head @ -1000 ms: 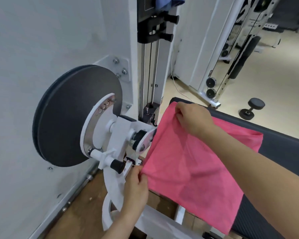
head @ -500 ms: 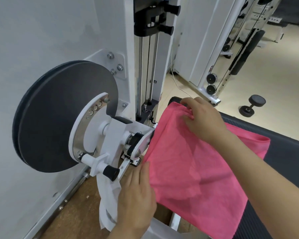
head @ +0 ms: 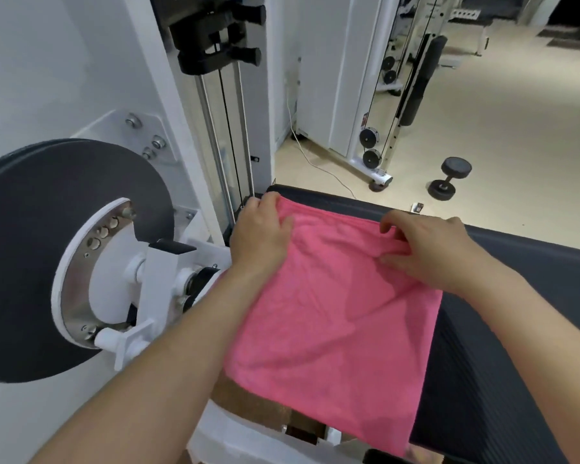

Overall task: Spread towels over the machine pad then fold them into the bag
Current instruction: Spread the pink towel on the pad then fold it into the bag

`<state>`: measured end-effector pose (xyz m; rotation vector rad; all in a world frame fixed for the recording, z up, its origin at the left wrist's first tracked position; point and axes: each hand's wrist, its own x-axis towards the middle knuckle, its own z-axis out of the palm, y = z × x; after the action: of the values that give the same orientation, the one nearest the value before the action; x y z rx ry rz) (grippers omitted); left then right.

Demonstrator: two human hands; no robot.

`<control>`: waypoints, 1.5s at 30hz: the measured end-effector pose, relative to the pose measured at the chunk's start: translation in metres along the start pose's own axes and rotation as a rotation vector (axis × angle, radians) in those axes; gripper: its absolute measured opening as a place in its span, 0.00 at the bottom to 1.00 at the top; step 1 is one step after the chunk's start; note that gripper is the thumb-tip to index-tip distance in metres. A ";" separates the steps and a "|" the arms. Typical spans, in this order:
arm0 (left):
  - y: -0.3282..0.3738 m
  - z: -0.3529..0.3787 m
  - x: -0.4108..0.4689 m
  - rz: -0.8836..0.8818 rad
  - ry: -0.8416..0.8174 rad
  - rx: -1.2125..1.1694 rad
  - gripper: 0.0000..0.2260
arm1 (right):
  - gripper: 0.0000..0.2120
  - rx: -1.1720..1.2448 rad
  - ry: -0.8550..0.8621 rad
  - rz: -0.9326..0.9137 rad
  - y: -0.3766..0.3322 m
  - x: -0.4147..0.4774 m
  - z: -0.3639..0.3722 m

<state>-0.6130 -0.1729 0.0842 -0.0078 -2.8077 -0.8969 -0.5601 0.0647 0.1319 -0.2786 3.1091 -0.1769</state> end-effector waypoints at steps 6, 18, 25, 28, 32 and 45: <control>0.001 -0.013 0.010 -0.085 0.079 -0.113 0.07 | 0.08 -0.036 -0.028 0.053 0.023 -0.009 -0.004; 0.002 -0.017 0.022 -0.125 0.110 -0.141 0.08 | 0.06 0.087 0.187 0.063 0.050 -0.020 0.006; 0.007 -0.022 0.018 -0.156 -0.016 -0.141 0.13 | 0.06 0.279 0.072 0.204 0.052 -0.024 -0.010; 0.009 -0.031 0.008 -0.219 -0.011 -0.318 0.14 | 0.08 0.631 0.067 0.245 0.050 -0.038 -0.022; 0.014 -0.052 -0.003 -0.369 -0.010 -0.768 0.14 | 0.04 0.714 0.179 0.230 0.049 -0.061 -0.034; 0.112 -0.086 -0.087 0.163 -0.214 -0.730 0.15 | 0.17 0.232 -0.326 0.361 0.065 -0.165 -0.083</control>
<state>-0.5047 -0.1262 0.2006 -0.4485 -2.4271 -1.8985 -0.4117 0.1667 0.2079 0.2342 2.7200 -0.4296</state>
